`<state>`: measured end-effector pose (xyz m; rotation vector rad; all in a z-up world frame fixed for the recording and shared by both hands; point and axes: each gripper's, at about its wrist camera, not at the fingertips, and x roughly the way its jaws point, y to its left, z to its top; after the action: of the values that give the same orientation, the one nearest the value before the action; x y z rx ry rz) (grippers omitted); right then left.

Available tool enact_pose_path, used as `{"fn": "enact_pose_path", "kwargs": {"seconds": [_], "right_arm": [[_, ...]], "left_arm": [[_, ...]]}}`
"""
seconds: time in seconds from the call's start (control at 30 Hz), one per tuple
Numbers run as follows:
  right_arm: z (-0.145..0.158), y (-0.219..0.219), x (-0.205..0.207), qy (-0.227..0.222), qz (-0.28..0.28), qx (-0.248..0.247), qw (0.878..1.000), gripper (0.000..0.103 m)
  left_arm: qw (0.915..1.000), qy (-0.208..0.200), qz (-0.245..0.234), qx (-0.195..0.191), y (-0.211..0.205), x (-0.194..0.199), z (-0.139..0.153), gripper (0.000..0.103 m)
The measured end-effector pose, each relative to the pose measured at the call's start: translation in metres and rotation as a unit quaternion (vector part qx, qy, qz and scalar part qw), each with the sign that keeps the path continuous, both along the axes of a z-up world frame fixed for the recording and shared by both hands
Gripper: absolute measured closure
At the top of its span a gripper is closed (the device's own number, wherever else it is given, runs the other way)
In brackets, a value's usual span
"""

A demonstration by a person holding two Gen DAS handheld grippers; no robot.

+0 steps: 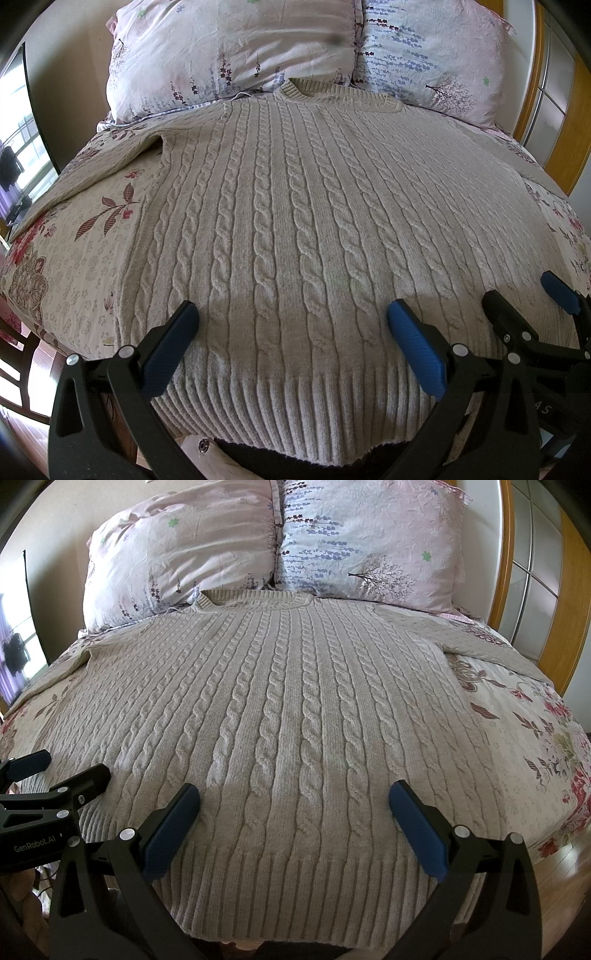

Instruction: Fold small clothes

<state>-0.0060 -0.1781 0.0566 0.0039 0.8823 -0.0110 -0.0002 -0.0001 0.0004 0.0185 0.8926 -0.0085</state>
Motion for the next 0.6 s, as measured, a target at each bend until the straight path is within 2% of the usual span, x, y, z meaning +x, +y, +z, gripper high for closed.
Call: {"fn": "enact_pose_path", "kwargs": {"seconds": [0.6], "right_arm": [[-0.0008, -0.0008, -0.0015, -0.005, 0.007, -0.002, 1.000, 0.001]], "left_arm": [[1.0000, 0.007, -0.007, 0.001, 0.0023, 0.0036, 0.0030, 0.002]]}}
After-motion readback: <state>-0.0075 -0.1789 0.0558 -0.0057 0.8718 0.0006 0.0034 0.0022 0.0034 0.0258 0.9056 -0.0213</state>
